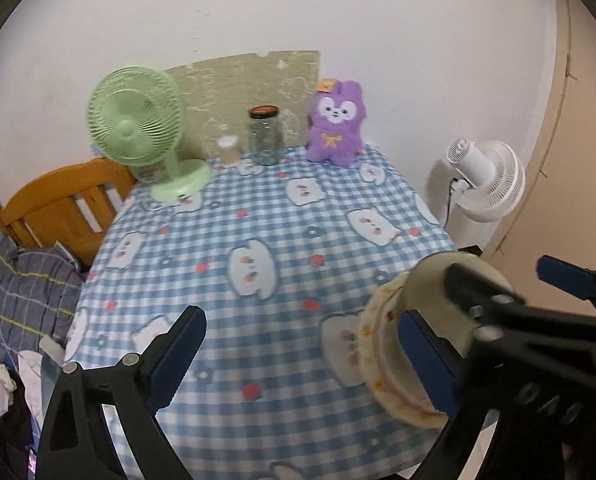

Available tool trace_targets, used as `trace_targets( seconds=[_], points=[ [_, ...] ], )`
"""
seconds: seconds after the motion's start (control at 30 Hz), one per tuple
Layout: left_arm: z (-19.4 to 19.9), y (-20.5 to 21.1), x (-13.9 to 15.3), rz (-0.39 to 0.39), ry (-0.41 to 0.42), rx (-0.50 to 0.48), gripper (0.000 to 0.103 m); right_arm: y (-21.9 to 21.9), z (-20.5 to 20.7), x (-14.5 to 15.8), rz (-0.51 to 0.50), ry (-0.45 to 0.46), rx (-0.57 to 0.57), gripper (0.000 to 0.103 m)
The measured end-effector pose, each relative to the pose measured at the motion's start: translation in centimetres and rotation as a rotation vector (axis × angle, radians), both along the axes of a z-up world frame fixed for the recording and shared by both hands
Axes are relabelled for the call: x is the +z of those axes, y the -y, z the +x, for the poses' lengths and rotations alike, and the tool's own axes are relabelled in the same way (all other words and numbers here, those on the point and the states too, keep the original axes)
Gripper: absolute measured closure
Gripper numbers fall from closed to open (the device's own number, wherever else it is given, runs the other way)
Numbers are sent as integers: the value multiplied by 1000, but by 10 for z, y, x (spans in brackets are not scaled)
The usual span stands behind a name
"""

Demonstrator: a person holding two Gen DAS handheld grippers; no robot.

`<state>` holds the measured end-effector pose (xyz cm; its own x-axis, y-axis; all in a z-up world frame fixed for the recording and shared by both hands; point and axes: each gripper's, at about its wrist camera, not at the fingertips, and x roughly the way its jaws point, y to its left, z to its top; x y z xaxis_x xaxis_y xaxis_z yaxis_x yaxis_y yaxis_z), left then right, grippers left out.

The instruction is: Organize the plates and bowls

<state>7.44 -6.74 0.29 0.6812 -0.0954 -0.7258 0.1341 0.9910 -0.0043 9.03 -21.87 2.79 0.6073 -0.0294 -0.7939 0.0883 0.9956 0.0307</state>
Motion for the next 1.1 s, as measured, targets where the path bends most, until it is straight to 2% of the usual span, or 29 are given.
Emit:
trace_targets(
  seconds=[0.27,0.43,0.53,0.73,0.83,1.03,1.1],
  points=[
    [-27,-58,0,13,14,33,5,-31,-35,2,-17,40,-20,7],
    [-48,-84,0,39,82,48,5,-46,-56,-7,-2,34,-38,7],
    [-57,-96,0,26,102,58,5,-52,-67,-9,-5,47,-25,7],
    [-70,-110,-4,10,134,94,5,-53,-81,-9,11,112,-11,7],
    [-74,-114,-7,-10,123,115,5,-56,-88,-12,-16,133,9,7],
    [-81,-114,-16,-11,105,129,5,-60,-101,-22,5,130,60,7],
    [-86,-113,-20,5,132,143,5,-60,-104,-26,8,126,64,7]
  ],
)
